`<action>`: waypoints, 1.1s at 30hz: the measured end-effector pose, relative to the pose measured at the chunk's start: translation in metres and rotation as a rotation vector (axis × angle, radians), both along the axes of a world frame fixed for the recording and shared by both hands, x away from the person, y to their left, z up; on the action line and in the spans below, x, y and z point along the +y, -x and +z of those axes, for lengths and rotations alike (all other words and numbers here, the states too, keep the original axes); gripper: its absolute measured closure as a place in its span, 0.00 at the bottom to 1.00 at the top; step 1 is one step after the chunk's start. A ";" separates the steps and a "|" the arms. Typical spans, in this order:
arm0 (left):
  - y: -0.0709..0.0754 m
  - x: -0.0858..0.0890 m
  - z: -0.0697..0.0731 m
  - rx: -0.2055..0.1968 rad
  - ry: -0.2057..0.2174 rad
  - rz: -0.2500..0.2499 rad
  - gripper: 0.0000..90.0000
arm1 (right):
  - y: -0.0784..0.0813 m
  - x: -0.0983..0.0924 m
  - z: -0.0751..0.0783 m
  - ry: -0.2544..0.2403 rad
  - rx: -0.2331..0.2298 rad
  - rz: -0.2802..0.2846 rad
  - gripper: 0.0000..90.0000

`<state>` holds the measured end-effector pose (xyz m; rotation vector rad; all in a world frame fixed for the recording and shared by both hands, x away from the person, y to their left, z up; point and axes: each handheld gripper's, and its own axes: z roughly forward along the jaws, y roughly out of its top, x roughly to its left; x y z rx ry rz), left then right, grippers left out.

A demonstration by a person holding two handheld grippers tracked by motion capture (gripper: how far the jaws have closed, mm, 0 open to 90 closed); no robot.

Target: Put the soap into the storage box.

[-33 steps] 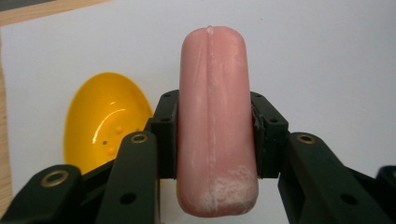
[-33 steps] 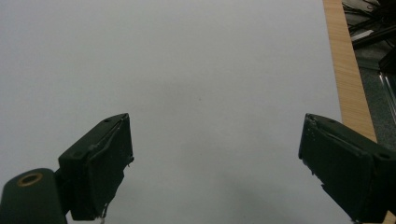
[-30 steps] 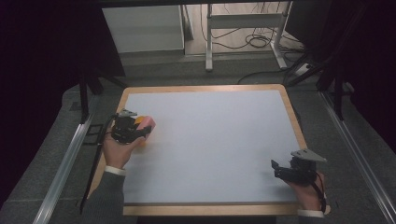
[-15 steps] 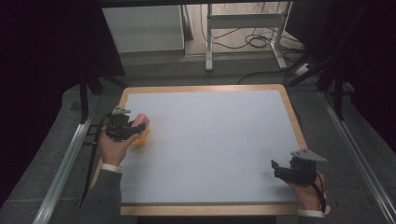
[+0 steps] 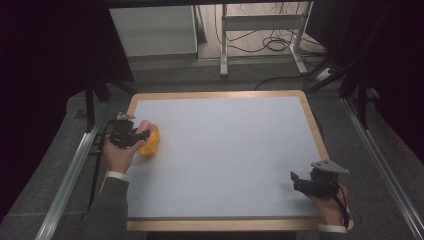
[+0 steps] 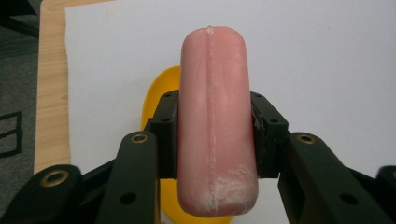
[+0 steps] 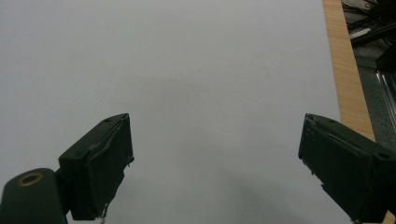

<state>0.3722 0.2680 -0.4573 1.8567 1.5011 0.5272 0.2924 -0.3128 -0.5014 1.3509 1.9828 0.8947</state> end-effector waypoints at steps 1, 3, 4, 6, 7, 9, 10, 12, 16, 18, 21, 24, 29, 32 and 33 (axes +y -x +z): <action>0.000 0.000 0.000 0.000 0.000 0.000 0.67 | 0.000 0.000 0.000 0.000 0.000 0.000 0.11; -0.002 0.000 -0.002 0.008 -0.003 0.001 0.67 | 0.000 0.000 0.000 0.001 0.000 0.000 0.11; -0.005 -0.001 -0.004 0.015 -0.010 0.002 0.67 | 0.000 0.000 0.000 0.001 0.001 0.000 0.11; -0.006 -0.001 -0.005 0.019 -0.014 0.003 0.67 | 0.000 0.000 0.000 0.001 0.001 0.000 0.11; -0.008 -0.001 -0.008 0.023 -0.017 0.010 0.67 | 0.000 0.000 0.000 0.001 0.001 0.000 0.11; -0.009 0.000 -0.009 0.027 -0.016 0.015 0.67 | 0.000 0.000 0.000 0.004 0.002 0.000 0.11; -0.009 0.001 -0.010 0.029 -0.016 0.016 0.67 | 0.000 0.000 0.000 0.004 0.002 0.000 0.11; -0.011 0.001 -0.013 0.037 -0.017 0.020 0.67 | 0.000 0.000 -0.001 0.004 0.003 0.000 0.11; -0.013 0.001 -0.021 0.054 -0.020 0.022 0.67 | 0.000 0.001 -0.001 0.004 0.006 -0.002 0.11; -0.014 0.001 -0.024 0.063 -0.017 0.026 0.67 | 0.000 0.001 -0.001 0.005 0.006 -0.001 0.11; -0.014 0.001 -0.028 0.071 -0.023 0.027 0.67 | 0.000 0.001 -0.002 0.008 0.007 0.000 0.11; -0.016 0.000 -0.032 0.082 -0.029 0.029 0.67 | -0.001 0.002 -0.002 0.009 0.008 0.001 0.11; -0.017 0.000 -0.040 0.091 -0.027 0.034 0.67 | -0.001 0.002 -0.003 0.008 0.008 0.002 0.11; -0.016 0.000 -0.040 0.082 -0.024 0.032 0.66 | -0.001 0.001 -0.003 0.007 0.008 0.003 0.11; -0.015 0.000 -0.039 0.074 -0.018 0.028 0.66 | -0.001 0.001 -0.003 0.007 0.008 0.003 0.11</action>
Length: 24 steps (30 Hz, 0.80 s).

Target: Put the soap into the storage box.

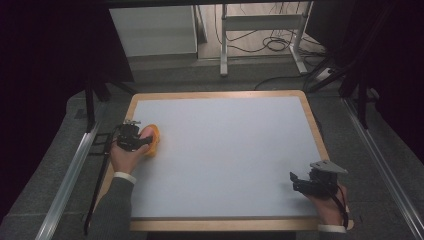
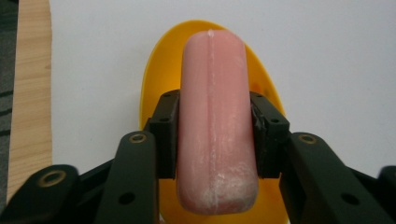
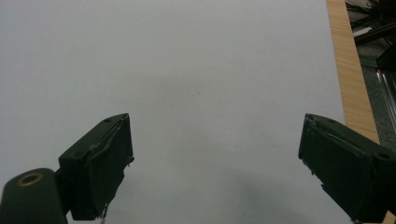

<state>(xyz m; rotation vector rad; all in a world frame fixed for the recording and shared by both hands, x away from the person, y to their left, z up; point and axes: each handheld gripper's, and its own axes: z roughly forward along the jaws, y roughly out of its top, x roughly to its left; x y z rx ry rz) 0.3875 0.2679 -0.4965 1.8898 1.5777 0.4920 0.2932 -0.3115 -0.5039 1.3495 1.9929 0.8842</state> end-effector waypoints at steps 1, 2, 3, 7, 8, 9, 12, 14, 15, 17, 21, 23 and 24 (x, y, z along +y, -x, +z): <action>0.000 0.000 0.001 0.005 0.007 -0.001 0.61 | 0.000 0.000 0.000 0.000 0.000 0.000 0.11; 0.001 0.000 0.003 0.000 0.003 -0.001 0.53 | 0.000 0.000 0.000 -0.001 0.000 -0.001 0.11; 0.002 0.001 0.005 -0.016 -0.002 -0.005 0.40 | 0.000 0.001 0.001 -0.001 -0.002 0.001 0.11; 0.011 0.004 0.014 -0.081 0.012 -0.027 0.29 | 0.000 0.001 0.000 0.001 0.004 -0.001 0.11; 0.012 0.004 0.015 -0.087 0.018 -0.040 0.27 | 0.000 0.001 0.000 0.002 0.005 -0.002 0.11; 0.012 0.004 0.015 -0.087 0.018 -0.040 0.26 | 0.000 0.001 0.000 0.002 0.005 -0.002 0.11; 0.022 0.002 0.021 -0.114 0.028 -0.079 0.24 | 0.000 0.001 0.000 0.004 0.005 -0.002 0.11; 0.026 0.002 0.023 -0.125 0.035 -0.086 0.24 | 0.000 0.001 0.000 0.004 0.005 -0.002 0.11; 0.030 0.000 0.024 -0.137 0.047 -0.097 0.23 | 0.000 0.001 0.000 0.005 0.003 -0.001 0.11; 0.037 -0.002 0.025 -0.148 0.066 -0.113 0.23 | 0.000 0.001 0.000 0.002 -0.001 -0.001 0.11; 0.057 -0.013 0.024 -0.148 0.094 -0.194 0.24 | 0.001 0.001 0.001 0.002 -0.003 0.001 0.11; 0.064 -0.016 0.022 -0.157 0.099 -0.207 0.24 | 0.001 0.000 0.001 0.003 -0.002 -0.002 0.11; 0.068 -0.018 0.021 -0.157 0.110 -0.223 0.24 | 0.001 0.000 0.001 0.003 -0.002 -0.002 0.11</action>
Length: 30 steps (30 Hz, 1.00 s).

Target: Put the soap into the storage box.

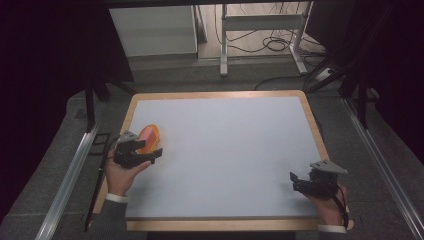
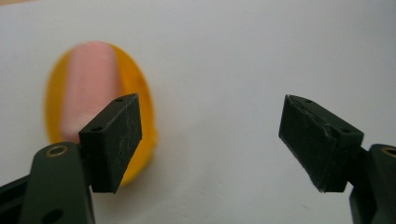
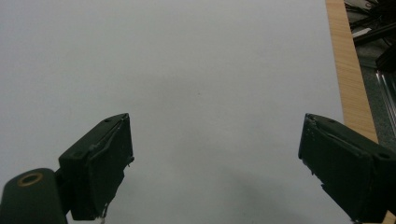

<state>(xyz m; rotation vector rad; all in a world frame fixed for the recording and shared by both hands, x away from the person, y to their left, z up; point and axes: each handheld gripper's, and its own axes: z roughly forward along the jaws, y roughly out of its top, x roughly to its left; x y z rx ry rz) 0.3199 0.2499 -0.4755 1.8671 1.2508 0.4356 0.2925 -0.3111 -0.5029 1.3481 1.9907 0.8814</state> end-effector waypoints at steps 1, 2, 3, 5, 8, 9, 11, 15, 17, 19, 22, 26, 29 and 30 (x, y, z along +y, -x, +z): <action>0.004 -0.002 -0.002 0.000 0.005 -0.014 0.24 | 0.000 0.000 0.000 0.000 0.000 0.000 0.11; 0.007 -0.004 -0.004 0.002 0.005 -0.025 0.25 | 0.000 0.000 0.000 0.000 0.000 0.002 0.11; 0.010 -0.007 -0.007 0.000 0.001 -0.038 0.25 | 0.000 0.001 0.000 0.002 -0.001 0.005 0.11; 0.013 -0.011 -0.011 -0.008 -0.003 -0.058 0.25 | 0.000 0.002 0.000 0.004 0.000 0.007 0.11; 0.019 -0.016 -0.017 -0.001 -0.001 -0.090 0.25 | 0.000 0.002 -0.001 0.005 0.001 0.008 0.11; 0.020 -0.017 -0.019 -0.001 0.005 -0.094 0.25 | 0.000 0.003 -0.001 0.007 0.000 0.007 0.11; 0.023 -0.019 -0.022 0.004 0.019 -0.103 0.25 | 0.000 0.003 -0.001 0.007 0.000 0.007 0.11; 0.027 -0.027 -0.031 0.011 -0.009 -0.124 0.25 | 0.000 0.004 -0.002 0.009 0.003 0.007 0.11; 0.027 -0.033 -0.036 0.026 -0.016 -0.136 0.25 | 0.000 0.005 -0.002 0.016 -0.004 0.008 0.11; 0.029 -0.037 -0.038 0.025 -0.017 -0.144 0.25 | 0.000 0.006 -0.002 0.017 -0.001 0.009 0.11; 0.030 -0.041 -0.040 0.028 -0.016 -0.150 0.25 | 0.000 0.007 -0.003 0.020 -0.003 0.010 0.11; 0.035 -0.046 -0.042 0.031 -0.015 -0.159 0.26 | 0.000 0.007 -0.003 0.022 -0.004 0.011 0.11; 0.037 -0.048 -0.043 0.034 -0.023 -0.164 0.26 | 0.000 0.008 -0.002 0.022 -0.006 0.013 0.11; 0.037 -0.048 -0.043 0.034 -0.024 -0.164 0.26 | 0.000 0.008 -0.002 0.022 -0.007 0.016 0.11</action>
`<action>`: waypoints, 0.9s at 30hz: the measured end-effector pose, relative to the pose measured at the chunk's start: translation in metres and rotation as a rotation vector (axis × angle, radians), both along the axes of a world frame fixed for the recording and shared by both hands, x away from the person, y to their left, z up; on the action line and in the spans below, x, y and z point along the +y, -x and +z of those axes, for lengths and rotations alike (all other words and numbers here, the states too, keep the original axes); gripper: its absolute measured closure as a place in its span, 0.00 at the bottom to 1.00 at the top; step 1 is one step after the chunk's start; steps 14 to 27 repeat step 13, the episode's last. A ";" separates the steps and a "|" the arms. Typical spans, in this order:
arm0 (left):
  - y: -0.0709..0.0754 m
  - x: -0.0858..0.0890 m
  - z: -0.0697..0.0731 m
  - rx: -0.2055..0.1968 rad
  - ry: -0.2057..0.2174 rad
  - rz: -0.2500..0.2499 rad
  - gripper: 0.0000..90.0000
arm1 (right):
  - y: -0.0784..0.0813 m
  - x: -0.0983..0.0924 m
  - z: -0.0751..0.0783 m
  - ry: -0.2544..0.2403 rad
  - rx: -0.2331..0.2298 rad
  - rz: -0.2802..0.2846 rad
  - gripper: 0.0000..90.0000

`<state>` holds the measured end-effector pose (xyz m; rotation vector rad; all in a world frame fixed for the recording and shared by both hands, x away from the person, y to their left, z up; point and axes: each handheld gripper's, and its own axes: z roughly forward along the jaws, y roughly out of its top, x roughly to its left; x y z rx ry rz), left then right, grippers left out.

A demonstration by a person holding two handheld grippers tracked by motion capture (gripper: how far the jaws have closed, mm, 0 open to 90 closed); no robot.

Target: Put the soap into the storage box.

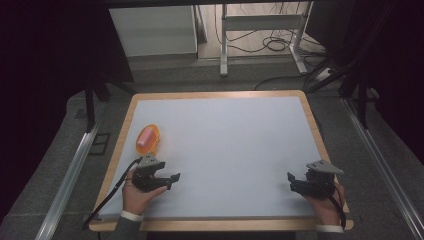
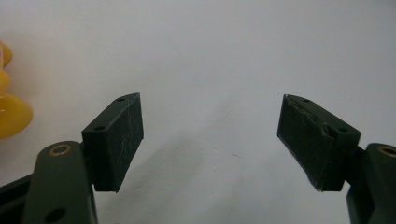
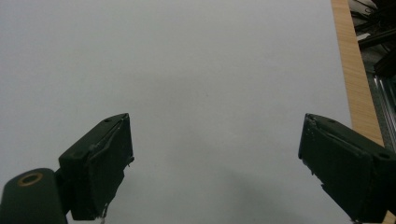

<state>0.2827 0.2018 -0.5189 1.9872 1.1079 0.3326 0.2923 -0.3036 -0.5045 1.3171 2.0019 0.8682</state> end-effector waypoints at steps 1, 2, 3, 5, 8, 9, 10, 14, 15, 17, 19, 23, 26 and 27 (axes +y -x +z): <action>0.000 0.000 0.000 0.000 0.000 0.000 0.26 | 0.000 0.000 0.000 0.000 -0.001 0.000 0.11; 0.000 0.000 0.000 -0.001 0.002 -0.002 0.26 | 0.000 0.000 0.000 0.000 -0.001 0.000 0.11; 0.001 0.000 0.000 -0.002 0.002 0.001 0.26 | 0.000 -0.001 0.000 0.000 -0.002 -0.001 0.11; 0.001 0.000 0.000 -0.002 -0.002 0.002 0.26 | 0.000 -0.001 0.000 0.000 -0.002 -0.003 0.11; 0.001 0.001 0.001 -0.010 -0.005 -0.001 0.26 | 0.000 -0.001 0.000 0.001 -0.001 -0.003 0.11; 0.001 0.001 0.001 -0.011 -0.003 0.000 0.26 | 0.000 -0.001 0.000 0.002 -0.003 -0.002 0.11; 0.002 0.001 0.001 -0.012 -0.002 -0.001 0.26 | 0.000 -0.001 0.000 0.003 -0.004 0.000 0.11; 0.002 0.002 0.002 -0.013 -0.007 -0.002 0.25 | -0.001 0.000 0.001 0.003 -0.006 0.003 0.11; 0.002 0.002 0.002 -0.013 -0.007 -0.002 0.25 | -0.001 0.000 0.001 0.003 -0.006 0.003 0.11; 0.002 0.002 0.002 -0.013 -0.007 -0.002 0.25 | -0.001 0.000 0.001 0.003 -0.006 0.003 0.11; 0.002 0.002 0.002 -0.013 -0.007 -0.002 0.25 | -0.001 0.000 0.001 0.003 -0.006 0.003 0.11; 0.002 0.002 0.002 -0.013 -0.007 -0.002 0.25 | -0.001 0.000 0.001 0.003 -0.006 0.003 0.11; 0.002 0.002 0.002 -0.013 -0.007 -0.002 0.25 | -0.001 0.000 0.001 0.003 -0.006 0.003 0.11; 0.002 0.002 0.002 -0.013 -0.007 -0.002 0.25 | -0.001 0.000 0.001 0.003 -0.006 0.003 0.11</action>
